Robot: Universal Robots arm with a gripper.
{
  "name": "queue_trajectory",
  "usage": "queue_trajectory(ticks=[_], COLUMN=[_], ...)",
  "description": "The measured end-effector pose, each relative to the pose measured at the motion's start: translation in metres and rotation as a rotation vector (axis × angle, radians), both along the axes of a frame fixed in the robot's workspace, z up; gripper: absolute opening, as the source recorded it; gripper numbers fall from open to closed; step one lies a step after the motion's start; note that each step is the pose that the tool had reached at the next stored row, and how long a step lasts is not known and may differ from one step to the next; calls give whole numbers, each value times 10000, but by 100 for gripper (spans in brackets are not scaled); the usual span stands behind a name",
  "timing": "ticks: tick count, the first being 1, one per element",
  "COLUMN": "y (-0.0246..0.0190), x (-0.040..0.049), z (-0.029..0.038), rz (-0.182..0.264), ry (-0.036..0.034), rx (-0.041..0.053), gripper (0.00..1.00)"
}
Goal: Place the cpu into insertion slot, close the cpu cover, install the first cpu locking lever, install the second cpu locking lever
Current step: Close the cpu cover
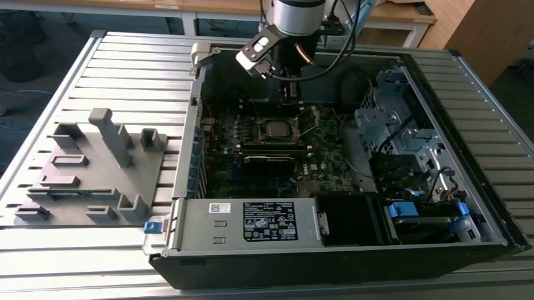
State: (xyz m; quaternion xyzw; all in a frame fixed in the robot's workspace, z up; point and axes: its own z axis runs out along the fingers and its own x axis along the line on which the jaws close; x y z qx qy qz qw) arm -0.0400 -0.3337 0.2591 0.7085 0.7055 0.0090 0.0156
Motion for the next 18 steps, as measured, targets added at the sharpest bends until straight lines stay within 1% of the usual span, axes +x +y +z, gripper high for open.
queue_trajectory(ticks=[10,18], y=[3,5], x=[104,160], z=[-1,-1], rz=[-2,-2], ry=[-1,-1], rx=[1,1], gripper=[10,10])
